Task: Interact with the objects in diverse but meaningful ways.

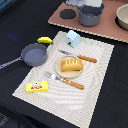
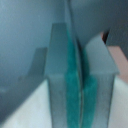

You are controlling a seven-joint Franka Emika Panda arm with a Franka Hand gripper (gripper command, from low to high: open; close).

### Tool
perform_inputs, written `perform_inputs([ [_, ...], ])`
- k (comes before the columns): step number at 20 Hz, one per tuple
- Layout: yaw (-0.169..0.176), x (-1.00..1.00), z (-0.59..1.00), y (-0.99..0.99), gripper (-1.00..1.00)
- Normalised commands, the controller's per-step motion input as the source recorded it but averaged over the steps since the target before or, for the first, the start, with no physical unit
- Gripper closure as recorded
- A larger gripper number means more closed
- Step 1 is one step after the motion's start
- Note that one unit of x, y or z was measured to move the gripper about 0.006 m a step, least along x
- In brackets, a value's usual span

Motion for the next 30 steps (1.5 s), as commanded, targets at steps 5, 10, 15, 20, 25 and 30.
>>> perform_inputs([
  [5,0.001,0.23,0.43,0.00,1.00],
  [10,0.038,-0.04,0.54,-0.26,1.00],
  [15,0.089,-0.21,0.32,-0.25,1.00],
  [20,0.117,-0.32,0.09,-0.27,1.00],
  [25,0.149,-0.37,0.01,-0.15,1.00],
  [30,0.142,-0.58,0.00,-0.09,1.00],
])
